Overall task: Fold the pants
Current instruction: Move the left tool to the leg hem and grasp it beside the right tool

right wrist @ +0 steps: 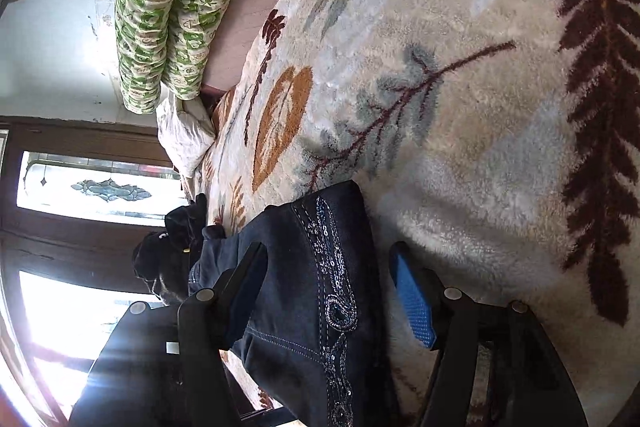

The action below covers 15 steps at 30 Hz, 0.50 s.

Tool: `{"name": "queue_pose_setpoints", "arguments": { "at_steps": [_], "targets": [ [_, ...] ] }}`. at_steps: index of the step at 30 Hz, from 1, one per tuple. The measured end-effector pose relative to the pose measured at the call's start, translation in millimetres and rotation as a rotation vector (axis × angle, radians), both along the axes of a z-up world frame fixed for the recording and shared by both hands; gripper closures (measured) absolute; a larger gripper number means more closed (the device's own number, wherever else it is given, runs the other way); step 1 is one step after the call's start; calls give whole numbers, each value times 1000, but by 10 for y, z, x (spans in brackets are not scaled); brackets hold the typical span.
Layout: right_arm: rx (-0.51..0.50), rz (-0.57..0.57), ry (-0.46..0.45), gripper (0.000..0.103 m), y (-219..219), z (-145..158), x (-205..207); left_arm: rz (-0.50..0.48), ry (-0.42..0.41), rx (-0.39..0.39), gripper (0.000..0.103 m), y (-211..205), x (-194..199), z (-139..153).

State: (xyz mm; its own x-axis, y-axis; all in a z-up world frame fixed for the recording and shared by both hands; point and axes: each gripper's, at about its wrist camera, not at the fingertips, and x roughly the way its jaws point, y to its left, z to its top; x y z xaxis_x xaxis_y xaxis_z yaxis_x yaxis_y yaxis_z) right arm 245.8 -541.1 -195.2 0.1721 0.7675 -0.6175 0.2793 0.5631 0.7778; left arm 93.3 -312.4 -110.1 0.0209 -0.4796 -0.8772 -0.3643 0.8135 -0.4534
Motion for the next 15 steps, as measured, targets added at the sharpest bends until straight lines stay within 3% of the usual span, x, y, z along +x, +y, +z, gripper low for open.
{"name": "queue_pose_setpoints", "arguments": {
  "at_steps": [3,5,7,10,11,12,13,15],
  "targets": [
    [13,26,-21,36,89,-15,74,38,15,-40,15,25,72,-49],
    [1,50,-36,36,178,-23,129,40,23,-54,30,62,127,-83],
    [-8,57,-50,36,253,-12,167,39,30,-84,58,118,178,-116],
    [-52,73,-57,45,332,6,192,56,63,-151,77,230,186,-214],
    [-69,76,-60,60,332,9,186,54,67,-165,79,245,184,-235],
    [-80,79,-50,84,330,-14,171,43,66,-177,83,240,173,-238],
    [-88,79,-30,92,322,-57,146,32,65,-190,88,234,166,-236],
    [-93,51,-30,94,292,-71,69,21,72,-232,90,226,142,-247]
  ]
}}
